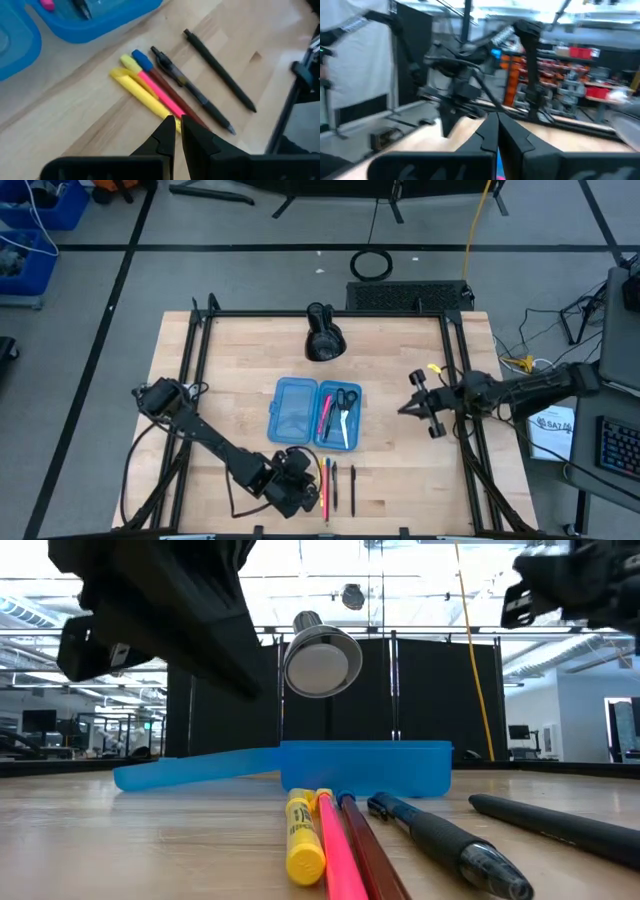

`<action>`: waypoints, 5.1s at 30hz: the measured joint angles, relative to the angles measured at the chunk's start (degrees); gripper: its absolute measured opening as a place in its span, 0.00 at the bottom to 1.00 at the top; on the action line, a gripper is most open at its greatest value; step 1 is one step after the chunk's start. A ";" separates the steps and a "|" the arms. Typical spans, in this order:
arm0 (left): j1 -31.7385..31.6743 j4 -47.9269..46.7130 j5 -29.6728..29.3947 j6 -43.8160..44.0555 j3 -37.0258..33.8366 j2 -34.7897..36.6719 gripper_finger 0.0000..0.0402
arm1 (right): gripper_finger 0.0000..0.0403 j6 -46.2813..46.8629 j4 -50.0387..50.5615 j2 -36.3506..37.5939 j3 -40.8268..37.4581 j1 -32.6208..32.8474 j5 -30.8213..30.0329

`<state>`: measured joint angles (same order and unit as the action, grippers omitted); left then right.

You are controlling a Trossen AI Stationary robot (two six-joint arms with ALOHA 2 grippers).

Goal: Pick & place school supplies into a supply box
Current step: Put the yellow pen into the blue supply box

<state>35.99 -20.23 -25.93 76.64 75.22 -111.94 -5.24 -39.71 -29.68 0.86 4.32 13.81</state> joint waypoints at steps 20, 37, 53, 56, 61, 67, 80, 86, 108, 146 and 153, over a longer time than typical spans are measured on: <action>-0.41 -6.85 2.06 -3.85 8.44 -0.90 0.01 | 0.00 2.11 12.20 0.01 -0.02 -8.81 13.28; -8.43 -41.18 21.13 4.97 44.96 -21.66 0.09 | 0.00 -3.17 11.11 -0.02 -0.02 -8.59 12.86; -12.25 -44.74 23.02 4.79 38.71 -21.74 0.41 | 0.00 -1.70 11.31 0.01 -0.04 -8.59 12.84; -12.54 -44.57 23.02 4.11 38.71 -21.73 0.40 | 0.00 -1.68 11.71 -0.02 -0.04 -8.59 12.84; -12.83 -44.59 22.40 4.50 38.71 -21.73 0.37 | 0.00 -1.68 12.16 -0.01 -0.04 -8.59 12.84; -12.80 -43.60 21.33 5.37 38.71 -21.73 0.34 | 0.00 -1.74 12.20 0.00 -0.04 -8.59 12.84; -10.97 -43.60 21.60 10.11 38.71 -22.69 0.33 | 0.00 -1.86 12.27 0.01 -0.04 -8.59 12.84; -10.82 -42.53 21.20 11.04 38.71 -23.98 0.33 | 0.00 -1.81 12.36 -0.02 -0.04 -8.59 12.86; -10.88 -44.56 21.96 6.08 38.86 -25.49 0.28 | 0.00 -1.90 12.34 -0.63 -0.04 -8.59 12.84; -9.53 -43.56 0.33 -3.58 38.66 -11.18 0.10 | 0.00 -1.74 12.81 -0.61 -0.04 -8.59 12.95; -11.16 -37.92 -4.61 -15.76 38.66 -6.02 0.11 | 0.00 -0.61 12.37 -0.61 -0.04 -8.61 13.00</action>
<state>24.83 -58.15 -30.54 60.88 113.89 -117.96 -5.85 -27.34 -30.28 0.82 -4.29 26.81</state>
